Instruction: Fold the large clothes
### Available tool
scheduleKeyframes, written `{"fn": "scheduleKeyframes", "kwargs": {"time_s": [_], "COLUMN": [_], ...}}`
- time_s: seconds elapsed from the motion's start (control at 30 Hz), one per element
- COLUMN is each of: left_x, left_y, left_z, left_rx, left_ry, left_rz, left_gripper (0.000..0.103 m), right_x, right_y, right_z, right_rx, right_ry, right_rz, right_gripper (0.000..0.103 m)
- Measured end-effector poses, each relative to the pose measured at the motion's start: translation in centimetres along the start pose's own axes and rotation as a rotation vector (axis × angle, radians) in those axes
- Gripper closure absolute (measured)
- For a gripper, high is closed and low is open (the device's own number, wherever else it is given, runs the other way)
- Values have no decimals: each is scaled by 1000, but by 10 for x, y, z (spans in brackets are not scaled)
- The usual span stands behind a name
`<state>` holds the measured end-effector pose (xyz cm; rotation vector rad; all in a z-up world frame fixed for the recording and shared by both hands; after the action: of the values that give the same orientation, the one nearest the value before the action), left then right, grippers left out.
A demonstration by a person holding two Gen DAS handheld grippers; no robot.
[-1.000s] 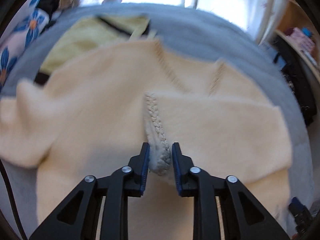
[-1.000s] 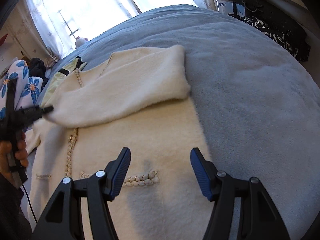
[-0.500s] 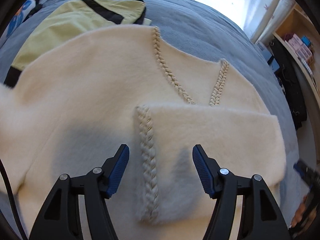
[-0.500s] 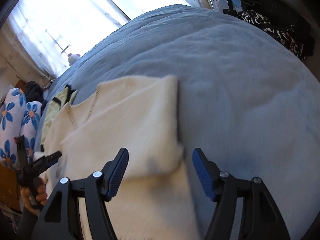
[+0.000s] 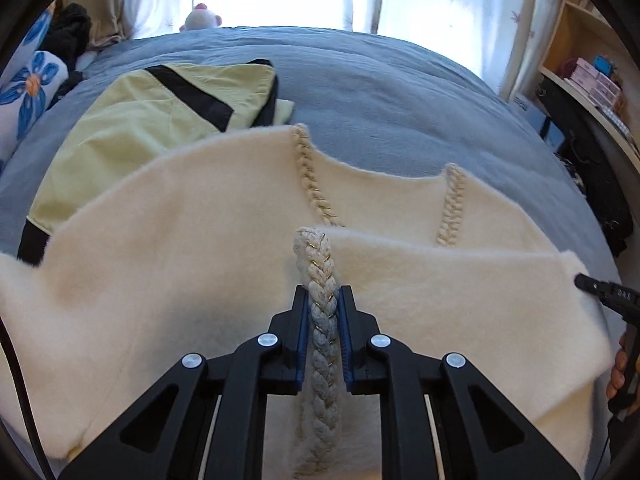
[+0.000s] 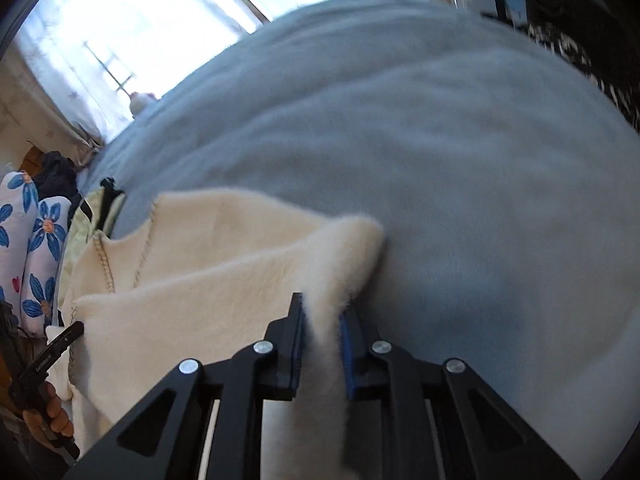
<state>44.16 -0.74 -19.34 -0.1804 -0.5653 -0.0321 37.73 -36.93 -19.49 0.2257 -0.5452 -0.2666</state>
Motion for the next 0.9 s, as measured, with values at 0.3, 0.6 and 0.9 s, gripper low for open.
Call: {"fn": "scheduleKeyframes", "kwargs": {"time_s": [0.3, 0.6, 0.9], "left_x": [-18, -27, -86], "left_y": [15, -25, -73], "left_z": [14, 68, 30], "left_rx": [120, 17, 29], "left_ry": [14, -52, 39], "left_rz": [-41, -36, -61], "left_gripper": [71, 70, 70], "right_x": [-9, -56, -116], "right_y": [0, 84, 141], "right_z": [47, 58, 13], "right_rx": [-182, -29, 12], "right_ry": [-76, -14, 76], "right_rz": [60, 81, 136], "right_gripper": [73, 71, 71]}}
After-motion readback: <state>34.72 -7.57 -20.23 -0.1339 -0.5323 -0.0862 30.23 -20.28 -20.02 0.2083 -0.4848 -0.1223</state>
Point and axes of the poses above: each gripper's, at about its wrist camera, not at the fingertips, and z roughly against the way its jaws point, y to its left, x to its top, the point moved 8 cm from there along -z, roughly the way its jaws point, and after that the axes turned 1 degree about y, right-handed, at the moved point
